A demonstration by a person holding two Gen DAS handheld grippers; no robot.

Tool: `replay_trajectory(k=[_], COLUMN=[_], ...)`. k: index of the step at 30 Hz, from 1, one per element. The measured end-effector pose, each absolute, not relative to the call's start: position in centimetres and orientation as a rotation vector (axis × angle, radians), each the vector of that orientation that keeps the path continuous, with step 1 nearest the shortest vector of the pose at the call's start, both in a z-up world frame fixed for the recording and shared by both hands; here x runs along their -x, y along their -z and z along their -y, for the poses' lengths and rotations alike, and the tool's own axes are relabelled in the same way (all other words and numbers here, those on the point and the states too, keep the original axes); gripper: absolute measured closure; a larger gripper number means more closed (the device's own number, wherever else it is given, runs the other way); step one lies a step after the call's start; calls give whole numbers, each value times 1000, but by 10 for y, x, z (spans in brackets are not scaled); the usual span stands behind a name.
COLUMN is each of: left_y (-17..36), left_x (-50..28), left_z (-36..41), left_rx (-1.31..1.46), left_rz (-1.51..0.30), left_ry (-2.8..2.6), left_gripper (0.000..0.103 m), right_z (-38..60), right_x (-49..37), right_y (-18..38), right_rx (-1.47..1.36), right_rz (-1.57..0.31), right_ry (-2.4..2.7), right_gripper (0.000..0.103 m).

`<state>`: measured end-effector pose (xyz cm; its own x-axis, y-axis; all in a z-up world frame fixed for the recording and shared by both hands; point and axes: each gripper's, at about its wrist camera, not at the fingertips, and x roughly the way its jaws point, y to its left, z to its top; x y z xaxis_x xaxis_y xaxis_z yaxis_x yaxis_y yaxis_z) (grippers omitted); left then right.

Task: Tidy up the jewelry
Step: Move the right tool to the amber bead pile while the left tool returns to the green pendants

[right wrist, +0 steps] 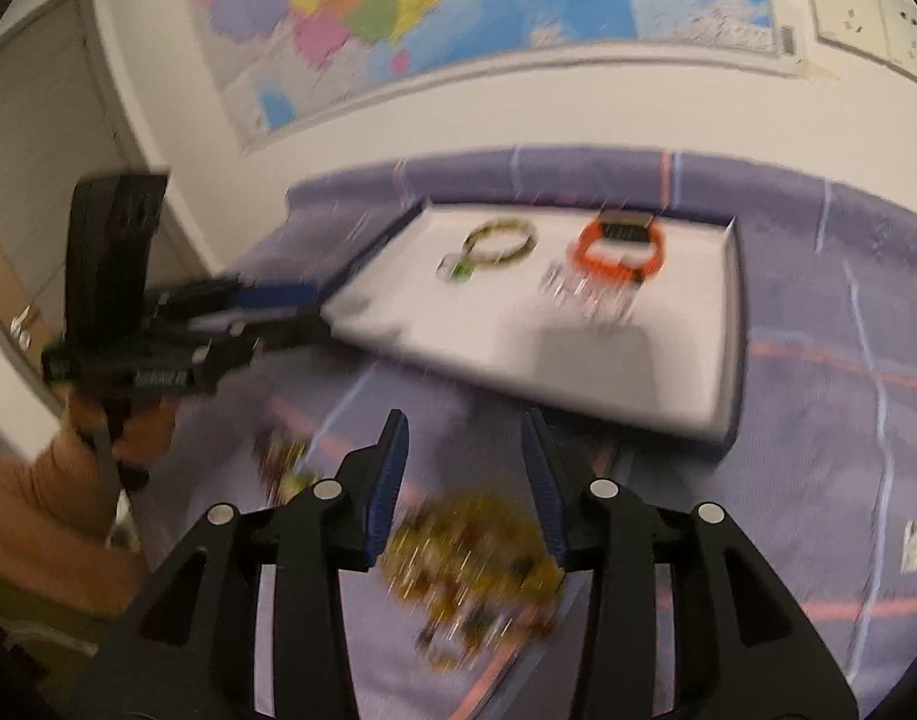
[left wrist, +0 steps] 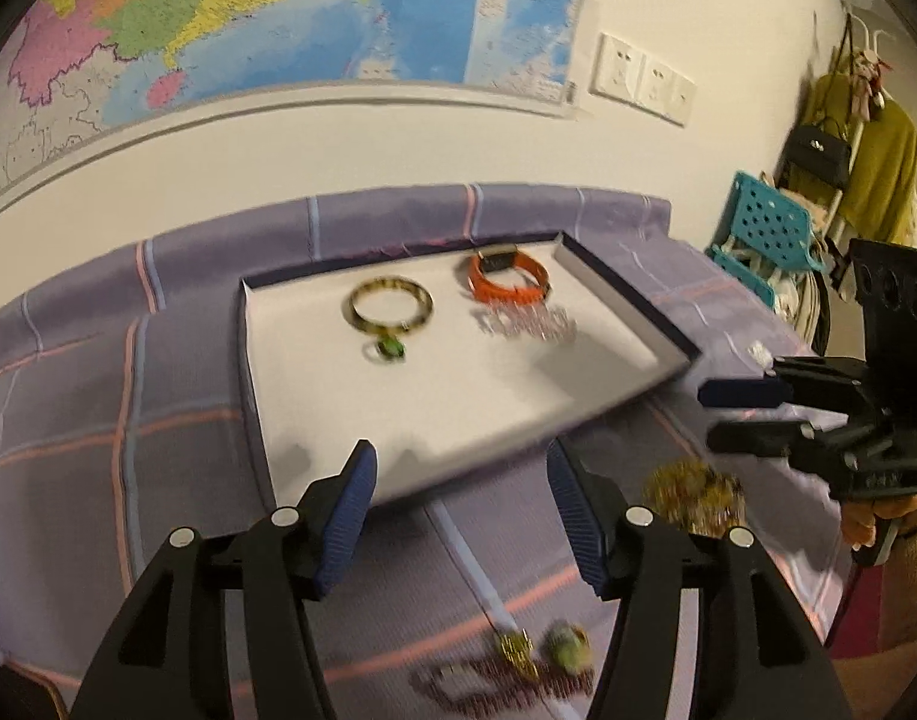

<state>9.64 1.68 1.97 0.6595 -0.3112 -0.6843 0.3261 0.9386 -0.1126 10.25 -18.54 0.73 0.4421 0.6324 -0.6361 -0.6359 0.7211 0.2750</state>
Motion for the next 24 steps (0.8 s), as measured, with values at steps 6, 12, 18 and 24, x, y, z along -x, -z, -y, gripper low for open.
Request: replay_trajectory(k=[6, 12, 18, 24], left_y=[-7, -1, 1, 1], left_x=[-76, -66, -59, -53], left_z=[-8, -2, -3, -8], left_rx=[-46, -41, -31, -20], left_rz=[-792, -801, -806, -796], left_ry=[377, 393, 392, 392], left_gripper=[46, 46, 46, 46], right_z=[178, 167, 177, 213], right_x=[-65, -66, -69, -71], right_y=[16, 28, 21, -9], right_rx=[75, 95, 27, -160], right_rz=[-838, -844, -826, -761], right_ry=[-800, -755, -762, -791], right_gripper=[70, 70, 91, 92])
